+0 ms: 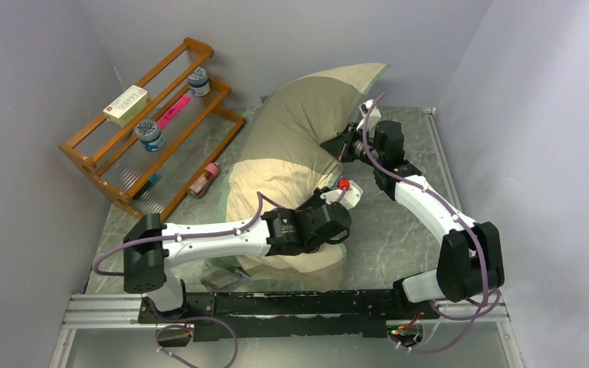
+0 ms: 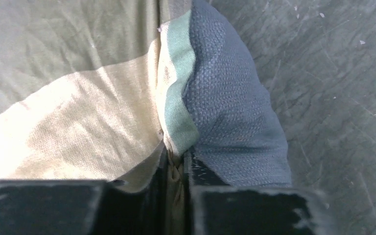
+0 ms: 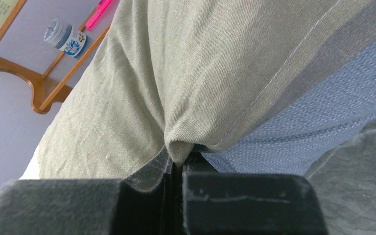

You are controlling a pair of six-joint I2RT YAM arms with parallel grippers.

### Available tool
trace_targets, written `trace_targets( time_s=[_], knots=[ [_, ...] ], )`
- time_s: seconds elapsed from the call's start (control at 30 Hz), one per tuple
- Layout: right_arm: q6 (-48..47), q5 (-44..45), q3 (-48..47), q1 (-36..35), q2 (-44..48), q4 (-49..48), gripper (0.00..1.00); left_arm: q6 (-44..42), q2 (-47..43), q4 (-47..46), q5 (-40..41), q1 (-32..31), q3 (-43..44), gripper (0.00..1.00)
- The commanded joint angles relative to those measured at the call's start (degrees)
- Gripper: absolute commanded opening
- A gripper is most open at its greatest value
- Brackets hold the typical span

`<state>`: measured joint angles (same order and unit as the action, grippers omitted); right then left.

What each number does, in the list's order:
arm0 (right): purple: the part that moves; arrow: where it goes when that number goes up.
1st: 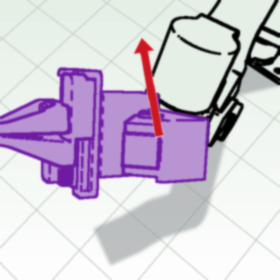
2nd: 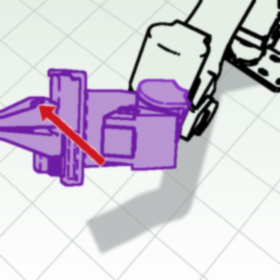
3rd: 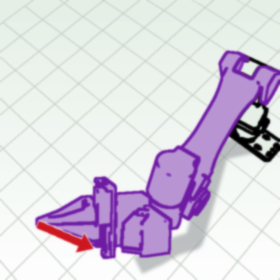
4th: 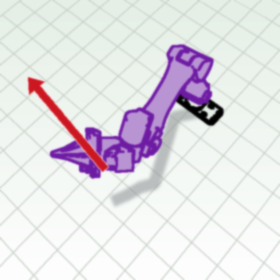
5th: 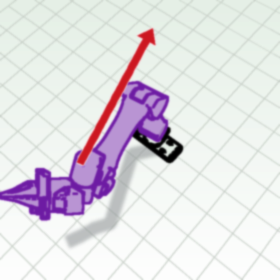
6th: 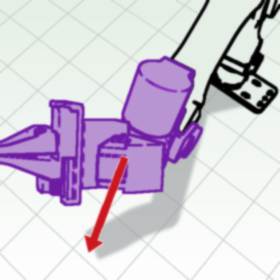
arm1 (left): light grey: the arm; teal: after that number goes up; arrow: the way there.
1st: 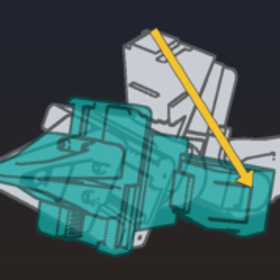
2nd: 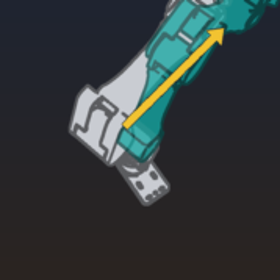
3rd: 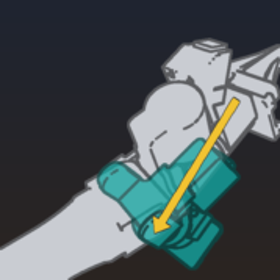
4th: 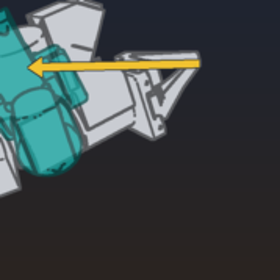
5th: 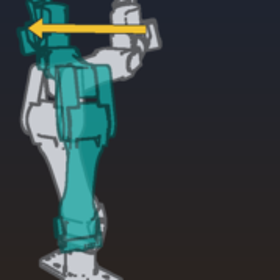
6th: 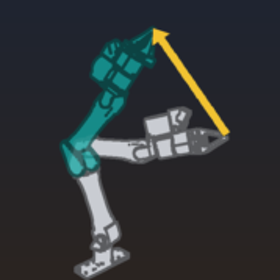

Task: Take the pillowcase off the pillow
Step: Turn over the pillow at the center of the board.

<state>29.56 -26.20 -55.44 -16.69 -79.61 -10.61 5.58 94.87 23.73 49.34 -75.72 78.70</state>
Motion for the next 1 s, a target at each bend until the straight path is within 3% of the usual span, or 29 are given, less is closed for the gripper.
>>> trace_targets(
  time_s=[0.0, 0.33, 0.73, 0.97],
  knots=[
    [-0.8, -3.9, -4.5, -1.7, 2.9, -2.8, 0.0, -1.1, -4.1, 5.5, 1.5, 1.4, -1.1, 0.06],
    [-4.0, 0.7, -13.8, 0.4, 3.5, 1.8, 0.0, -10.0, -7.8, 5.9, -12.9, 1.4, 11.4, 0.05],
    [-10.3, 8.6, -27.9, 5.3, 4.8, 10.3, 0.0, -12.5, -4.2, 7.4, -26.6, 1.4, 28.6, 0.05],
    [-16.4, 15.3, -33.6, 5.5, 7.4, 16.7, 0.0, -9.1, -4.3, 3.2, -37.9, 4.7, 26.2, 0.05]
  ],
)
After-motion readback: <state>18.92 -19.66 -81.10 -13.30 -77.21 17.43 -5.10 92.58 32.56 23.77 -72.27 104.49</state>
